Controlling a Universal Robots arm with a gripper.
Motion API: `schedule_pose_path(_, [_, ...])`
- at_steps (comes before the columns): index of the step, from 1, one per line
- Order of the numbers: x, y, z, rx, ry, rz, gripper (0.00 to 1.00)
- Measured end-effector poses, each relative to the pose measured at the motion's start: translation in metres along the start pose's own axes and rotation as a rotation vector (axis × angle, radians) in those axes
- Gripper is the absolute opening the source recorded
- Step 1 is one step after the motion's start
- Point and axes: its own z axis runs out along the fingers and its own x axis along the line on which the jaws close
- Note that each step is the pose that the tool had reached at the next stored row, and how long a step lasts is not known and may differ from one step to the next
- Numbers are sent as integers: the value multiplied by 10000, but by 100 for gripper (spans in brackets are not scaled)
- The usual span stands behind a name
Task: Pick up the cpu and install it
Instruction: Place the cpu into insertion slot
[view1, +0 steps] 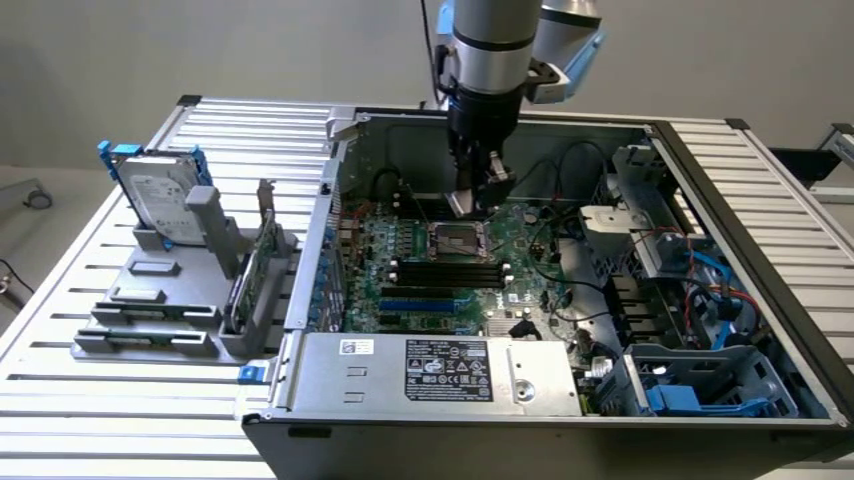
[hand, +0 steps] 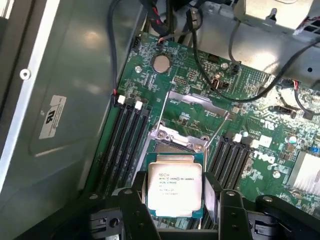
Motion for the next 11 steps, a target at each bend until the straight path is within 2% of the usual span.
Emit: schedule_pose_path(11, [-4,-4,72,-23,-80,1812,55])
